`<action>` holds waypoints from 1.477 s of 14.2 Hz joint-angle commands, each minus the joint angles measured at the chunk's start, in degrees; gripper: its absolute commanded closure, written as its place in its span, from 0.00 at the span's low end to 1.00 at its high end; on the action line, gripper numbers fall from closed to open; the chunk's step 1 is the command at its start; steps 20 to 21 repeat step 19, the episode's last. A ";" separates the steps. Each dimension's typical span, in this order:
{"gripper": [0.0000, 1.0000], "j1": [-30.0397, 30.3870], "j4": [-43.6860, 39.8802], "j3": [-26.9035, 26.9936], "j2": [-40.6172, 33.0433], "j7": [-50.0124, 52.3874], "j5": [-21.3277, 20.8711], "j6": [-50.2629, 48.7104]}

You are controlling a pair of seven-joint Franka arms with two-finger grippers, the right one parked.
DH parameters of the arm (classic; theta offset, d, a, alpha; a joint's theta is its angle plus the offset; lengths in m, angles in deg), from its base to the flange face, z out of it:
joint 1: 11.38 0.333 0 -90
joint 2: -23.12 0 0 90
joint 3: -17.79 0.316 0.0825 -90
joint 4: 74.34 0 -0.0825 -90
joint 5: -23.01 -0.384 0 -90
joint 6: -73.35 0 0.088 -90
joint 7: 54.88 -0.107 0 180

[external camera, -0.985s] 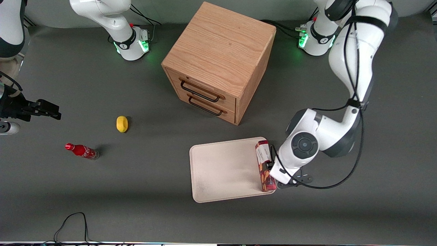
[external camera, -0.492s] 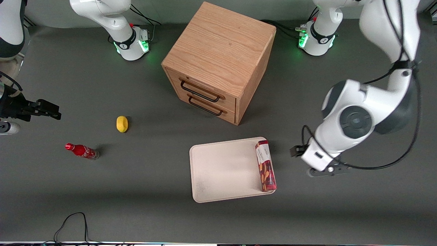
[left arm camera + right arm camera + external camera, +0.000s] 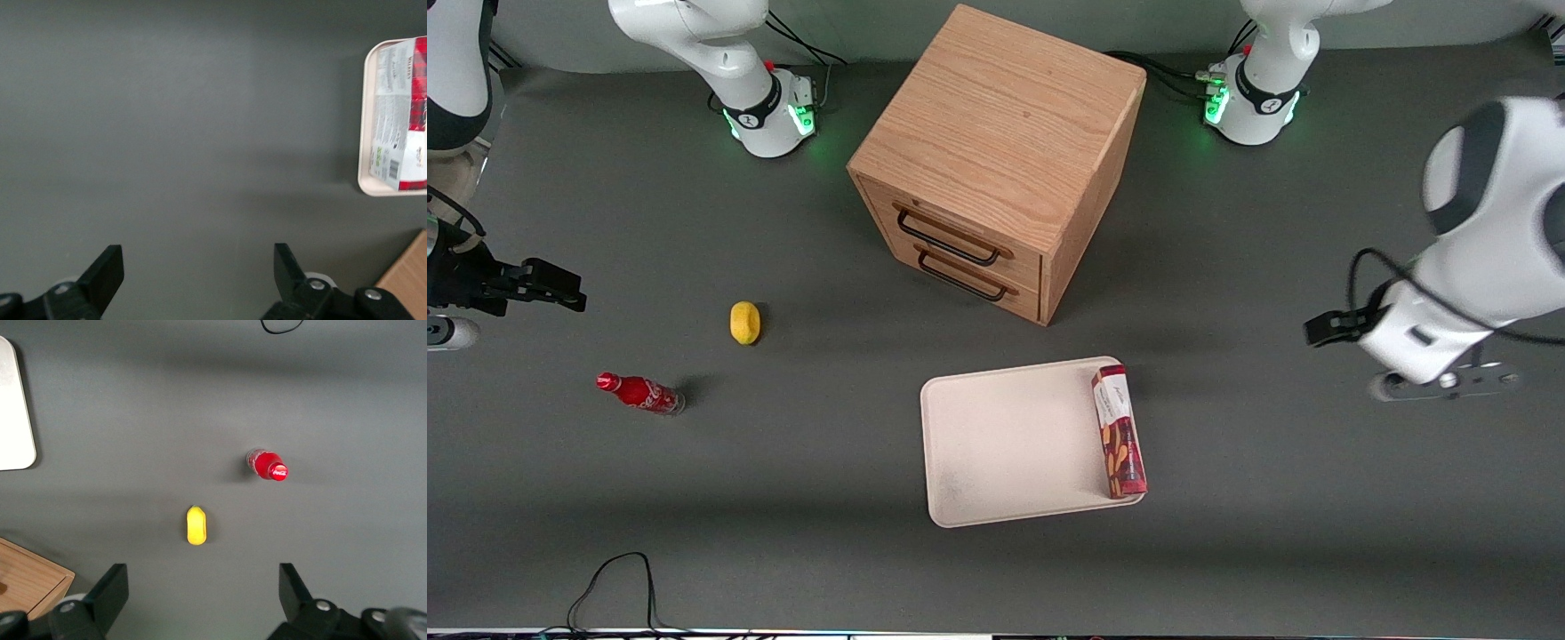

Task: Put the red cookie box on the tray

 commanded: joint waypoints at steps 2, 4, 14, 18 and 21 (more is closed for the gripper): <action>0.00 -9.36 3.13 15.16 -7.70 -7.08 3.10 -6.13; 0.00 -9.20 3.05 15.53 -9.38 -5.42 3.01 -8.43; 0.00 -3.69 2.60 12.12 -10.71 -6.02 4.85 -8.61; 0.00 -0.59 1.12 8.15 -10.35 -5.15 4.77 -8.69; 0.00 -0.76 1.11 8.23 -10.35 -5.06 4.51 -8.87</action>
